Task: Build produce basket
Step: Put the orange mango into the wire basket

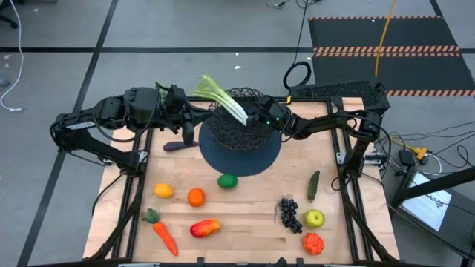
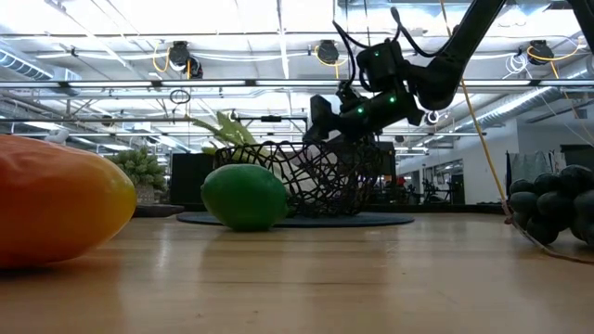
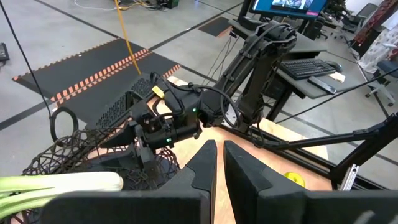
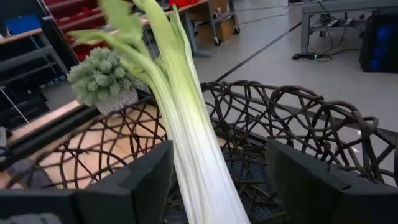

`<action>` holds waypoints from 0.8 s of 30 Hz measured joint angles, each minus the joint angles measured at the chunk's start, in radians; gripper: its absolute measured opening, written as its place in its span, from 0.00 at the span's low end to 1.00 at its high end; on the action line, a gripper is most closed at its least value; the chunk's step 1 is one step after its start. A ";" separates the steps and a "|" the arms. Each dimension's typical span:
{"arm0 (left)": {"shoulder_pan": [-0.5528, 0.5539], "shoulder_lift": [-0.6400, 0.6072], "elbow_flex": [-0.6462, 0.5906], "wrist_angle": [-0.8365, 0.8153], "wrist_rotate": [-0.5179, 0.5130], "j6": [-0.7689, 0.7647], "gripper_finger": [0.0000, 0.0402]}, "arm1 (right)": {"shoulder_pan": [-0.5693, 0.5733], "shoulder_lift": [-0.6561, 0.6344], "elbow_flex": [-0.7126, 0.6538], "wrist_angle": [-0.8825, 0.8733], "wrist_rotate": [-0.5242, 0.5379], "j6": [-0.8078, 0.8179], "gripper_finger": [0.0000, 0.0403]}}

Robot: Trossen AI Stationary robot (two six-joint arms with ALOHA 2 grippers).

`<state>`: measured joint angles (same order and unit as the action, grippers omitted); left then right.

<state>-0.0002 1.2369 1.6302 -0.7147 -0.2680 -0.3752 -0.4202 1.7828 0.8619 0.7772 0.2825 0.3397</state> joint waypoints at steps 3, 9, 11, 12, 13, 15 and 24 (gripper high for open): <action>0.000 0.000 0.000 -0.004 0.004 -0.001 0.08 | 0.000 -0.013 0.000 0.020 -0.012 0.021 0.61; -0.001 -0.014 0.000 -0.083 0.065 -0.052 0.08 | 0.000 -0.109 0.000 -0.007 -0.178 0.024 0.61; -0.003 -0.026 0.000 -0.140 0.091 -0.074 0.08 | 0.002 -0.163 0.000 -0.066 -0.238 0.027 0.61; -0.002 -0.029 0.000 -0.161 0.098 -0.092 0.08 | 0.008 -0.194 0.000 -0.104 -0.257 0.026 0.61; -0.003 -0.035 0.000 -0.186 0.108 -0.110 0.08 | 0.013 -0.229 0.000 -0.157 -0.264 0.026 0.61; -0.003 -0.047 0.000 -0.266 0.111 -0.143 0.08 | 0.030 -0.295 0.000 -0.256 -0.266 0.018 0.61; -0.066 -0.060 -0.064 -0.566 0.111 -0.203 0.08 | 0.115 -0.585 0.000 -0.652 -0.293 0.014 0.61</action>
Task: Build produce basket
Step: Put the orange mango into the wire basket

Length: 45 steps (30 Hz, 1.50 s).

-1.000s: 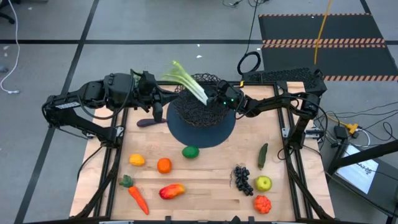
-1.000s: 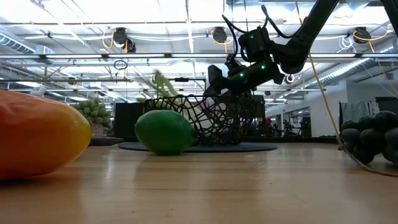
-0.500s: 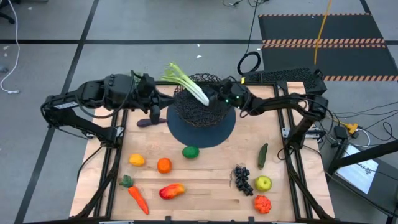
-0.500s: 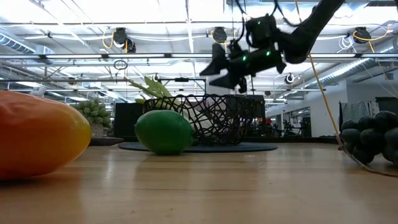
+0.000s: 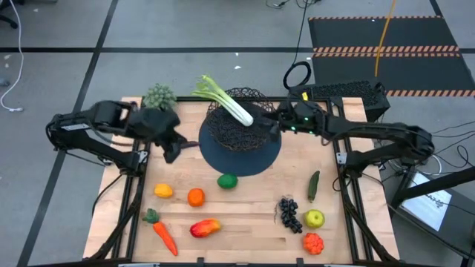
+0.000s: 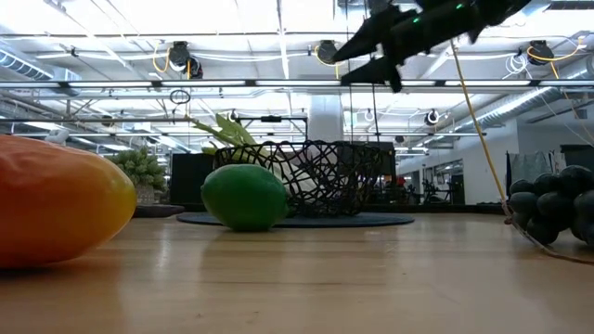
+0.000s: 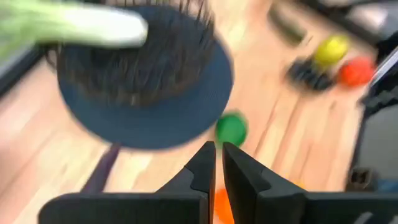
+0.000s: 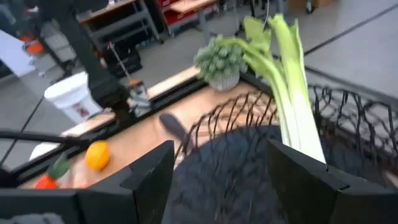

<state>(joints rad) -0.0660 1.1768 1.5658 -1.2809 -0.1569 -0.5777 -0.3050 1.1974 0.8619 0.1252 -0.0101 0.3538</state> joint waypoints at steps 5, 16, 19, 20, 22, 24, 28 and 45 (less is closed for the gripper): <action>-0.096 -0.002 -0.114 0.005 0.025 -0.124 0.08 | 0.044 -0.125 -0.001 -0.160 0.004 0.120 0.61; -0.278 0.001 -0.425 0.206 0.292 -0.544 0.08 | 0.138 -0.258 -0.001 -0.250 0.010 0.287 0.56; -0.346 0.002 -0.474 0.345 0.306 -0.638 0.08 | 0.143 -0.260 -0.001 -0.251 0.009 0.263 0.55; -0.371 0.002 -0.487 0.400 0.305 -0.667 0.08 | 0.143 -0.260 -0.001 -0.251 0.009 0.254 0.54; -0.422 0.003 -0.503 0.483 0.292 -0.721 0.10 | 0.143 -0.261 -0.001 -0.251 0.008 0.233 0.54; -0.469 0.019 -0.504 0.527 0.260 -0.754 0.15 | 0.143 -0.263 -0.001 -0.251 0.004 0.228 0.53; -0.563 0.072 -0.500 0.585 0.207 -0.727 0.33 | 0.143 -0.277 -0.001 -0.267 -0.037 0.229 0.53; -0.773 0.323 -0.499 0.746 0.063 -0.633 0.80 | 0.143 -0.321 -0.002 -0.400 -0.209 0.203 0.53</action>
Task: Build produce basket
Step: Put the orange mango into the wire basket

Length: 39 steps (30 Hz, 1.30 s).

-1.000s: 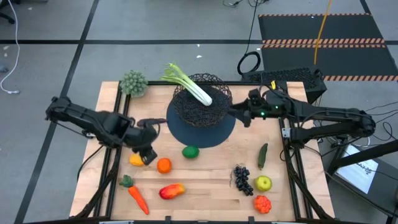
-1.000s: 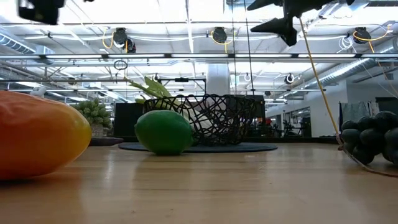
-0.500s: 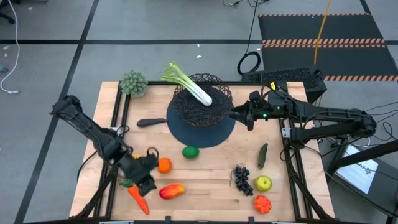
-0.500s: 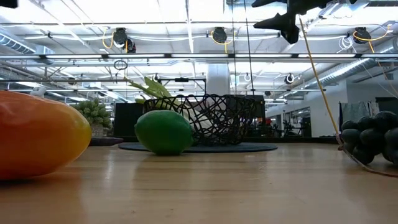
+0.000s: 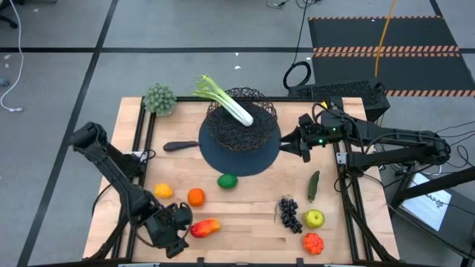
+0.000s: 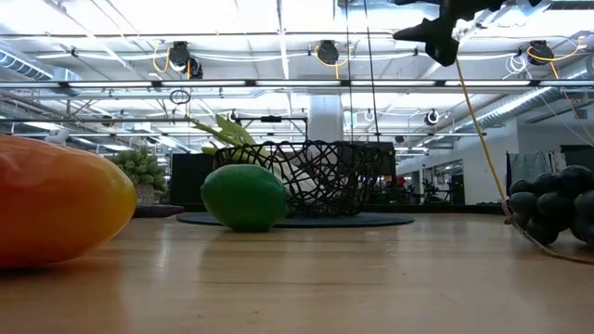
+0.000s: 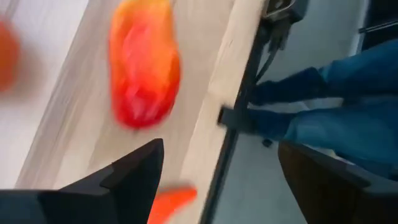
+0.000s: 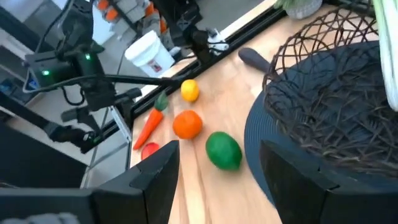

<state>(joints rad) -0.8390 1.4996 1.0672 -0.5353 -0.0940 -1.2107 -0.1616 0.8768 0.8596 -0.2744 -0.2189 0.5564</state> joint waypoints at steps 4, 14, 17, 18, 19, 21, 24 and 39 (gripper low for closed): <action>-0.007 0.048 0.000 0.035 -0.043 0.039 0.84 | 0.000 -0.007 -0.009 0.000 -0.071 0.007 0.53; 0.018 0.181 0.000 -0.010 -0.121 0.079 0.91 | 0.000 -0.065 -0.025 0.000 -0.152 0.057 0.53; 0.041 0.219 0.000 -0.008 -0.127 0.100 0.91 | 0.000 -0.090 -0.025 0.001 -0.152 0.060 0.53; 0.047 0.230 0.000 0.003 -0.127 0.110 0.91 | 0.000 -0.098 -0.025 0.001 -0.152 0.060 0.53; 0.051 0.240 0.000 0.021 -0.126 0.123 0.91 | 0.000 -0.105 -0.025 0.000 -0.152 0.060 0.53; 0.061 0.259 0.000 0.049 -0.125 0.140 0.91 | 0.000 -0.117 -0.025 0.002 -0.152 0.060 0.53; 0.076 0.287 0.000 0.068 -0.124 0.134 0.91 | 0.000 -0.128 -0.025 0.001 -0.151 0.059 0.53; 0.156 0.265 0.000 0.186 -0.038 0.133 0.62 | 0.000 -0.132 -0.025 0.000 -0.150 0.030 0.53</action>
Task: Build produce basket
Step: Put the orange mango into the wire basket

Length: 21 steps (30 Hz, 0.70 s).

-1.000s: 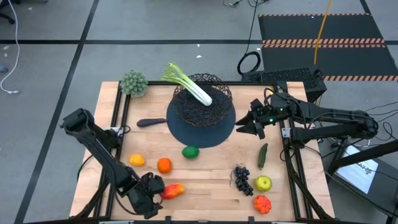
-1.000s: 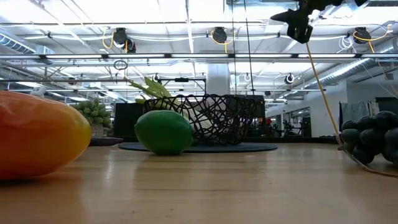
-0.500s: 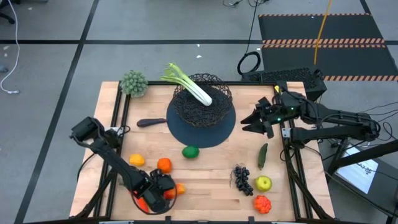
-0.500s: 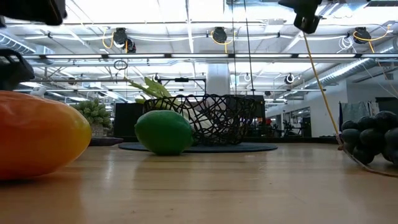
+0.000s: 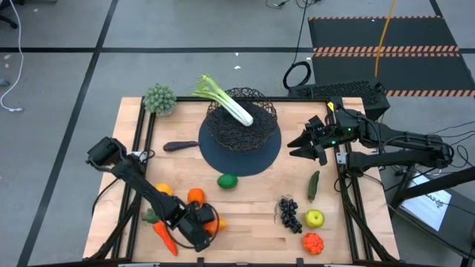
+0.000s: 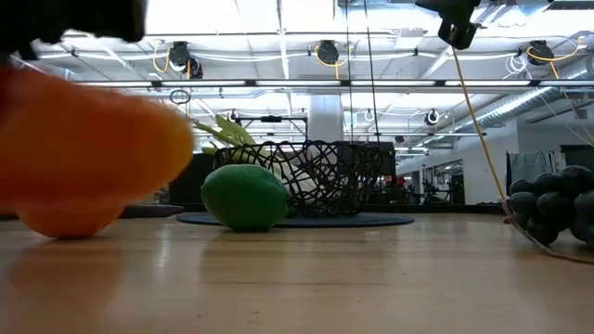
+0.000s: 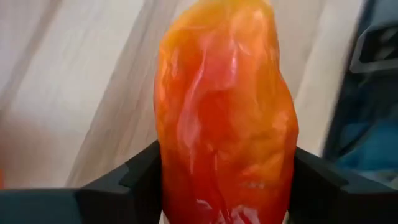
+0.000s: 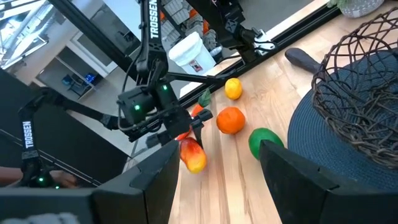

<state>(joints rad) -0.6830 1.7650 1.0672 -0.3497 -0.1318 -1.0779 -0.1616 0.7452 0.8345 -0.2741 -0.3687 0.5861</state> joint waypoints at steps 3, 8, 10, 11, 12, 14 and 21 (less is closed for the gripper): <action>0.029 -0.032 0.000 0.032 0.000 -0.019 0.65 | 0.000 0.000 0.000 0.000 0.000 -0.004 0.53; 0.095 -0.129 0.000 0.073 -0.005 -0.059 0.70 | 0.000 0.001 0.000 -0.001 0.000 -0.008 0.53; 0.132 -0.172 0.001 0.133 -0.008 -0.058 0.69 | 0.000 0.002 0.000 -0.001 0.001 -0.012 0.53; 0.149 -0.197 0.001 0.151 -0.008 -0.058 0.68 | 0.000 0.002 0.000 -0.001 0.002 -0.016 0.53; 0.168 -0.225 0.000 0.163 -0.008 -0.058 0.67 | 0.000 0.002 0.000 -0.001 0.003 -0.020 0.53; 0.209 -0.275 0.001 0.205 -0.009 -0.073 0.65 | 0.000 0.002 0.000 0.000 0.003 -0.022 0.53; 0.338 -0.455 0.001 0.205 -0.053 -0.214 0.70 | 0.000 0.002 0.000 -0.001 0.006 -0.012 0.53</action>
<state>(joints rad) -0.3445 1.3101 1.0683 -0.1444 -0.1845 -1.2918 -0.1616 0.7467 0.8341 -0.2747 -0.3622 0.5744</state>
